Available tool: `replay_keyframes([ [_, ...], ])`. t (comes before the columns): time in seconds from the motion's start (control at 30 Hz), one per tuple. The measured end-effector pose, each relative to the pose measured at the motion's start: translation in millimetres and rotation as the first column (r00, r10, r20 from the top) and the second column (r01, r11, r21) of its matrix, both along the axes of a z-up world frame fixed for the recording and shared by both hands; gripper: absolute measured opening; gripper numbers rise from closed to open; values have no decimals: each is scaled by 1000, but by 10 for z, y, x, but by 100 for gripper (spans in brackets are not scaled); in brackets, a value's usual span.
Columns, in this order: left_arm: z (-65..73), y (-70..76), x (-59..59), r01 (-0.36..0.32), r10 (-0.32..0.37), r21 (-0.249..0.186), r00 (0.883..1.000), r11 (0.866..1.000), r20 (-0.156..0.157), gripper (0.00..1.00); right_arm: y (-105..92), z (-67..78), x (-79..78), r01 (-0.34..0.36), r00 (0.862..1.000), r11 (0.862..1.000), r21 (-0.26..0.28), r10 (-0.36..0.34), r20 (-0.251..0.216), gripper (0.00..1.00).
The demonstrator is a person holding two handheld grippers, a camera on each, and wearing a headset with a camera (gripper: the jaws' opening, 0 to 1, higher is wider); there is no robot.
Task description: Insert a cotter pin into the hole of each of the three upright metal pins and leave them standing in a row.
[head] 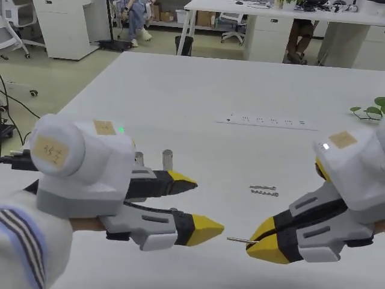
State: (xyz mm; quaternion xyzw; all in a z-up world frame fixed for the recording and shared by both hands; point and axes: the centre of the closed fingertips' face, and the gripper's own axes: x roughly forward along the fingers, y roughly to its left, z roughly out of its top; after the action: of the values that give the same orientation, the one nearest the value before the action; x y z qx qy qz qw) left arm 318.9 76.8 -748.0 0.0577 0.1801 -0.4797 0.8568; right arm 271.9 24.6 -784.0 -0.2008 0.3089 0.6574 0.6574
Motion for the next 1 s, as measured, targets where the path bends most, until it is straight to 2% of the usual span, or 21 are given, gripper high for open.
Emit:
replay_keyframes([
  [0.17, -67, 177, 87, -42, 42, 13, 999, 999, -7, 47, 38, -15, 34, 6, 1000, 1000, -6, -6, -3, 3],
  [0.33, -195, 302, 132, -67, 68, 25, 997, 997, -35, 47, 49, -74, 86, 16, 1000, 999, -32, -16, -8, 3],
  [0.63, -412, 416, 158, -87, 89, 35, 993, 996, -76, 42, 83, -173, 200, 45, 999, 997, -68, -47, -24, 3],
  [0.83, -602, 488, 184, -94, 100, 53, 989, 994, -111, 40, 108, -247, 285, 77, 996, 993, -89, -81, -35, 3],
  [1.0, -774, 509, 167, -78, 89, 86, 987, 993, -135, 38, 139, -245, 352, 110, 993, 989, -97, -114, -35, 3],
])
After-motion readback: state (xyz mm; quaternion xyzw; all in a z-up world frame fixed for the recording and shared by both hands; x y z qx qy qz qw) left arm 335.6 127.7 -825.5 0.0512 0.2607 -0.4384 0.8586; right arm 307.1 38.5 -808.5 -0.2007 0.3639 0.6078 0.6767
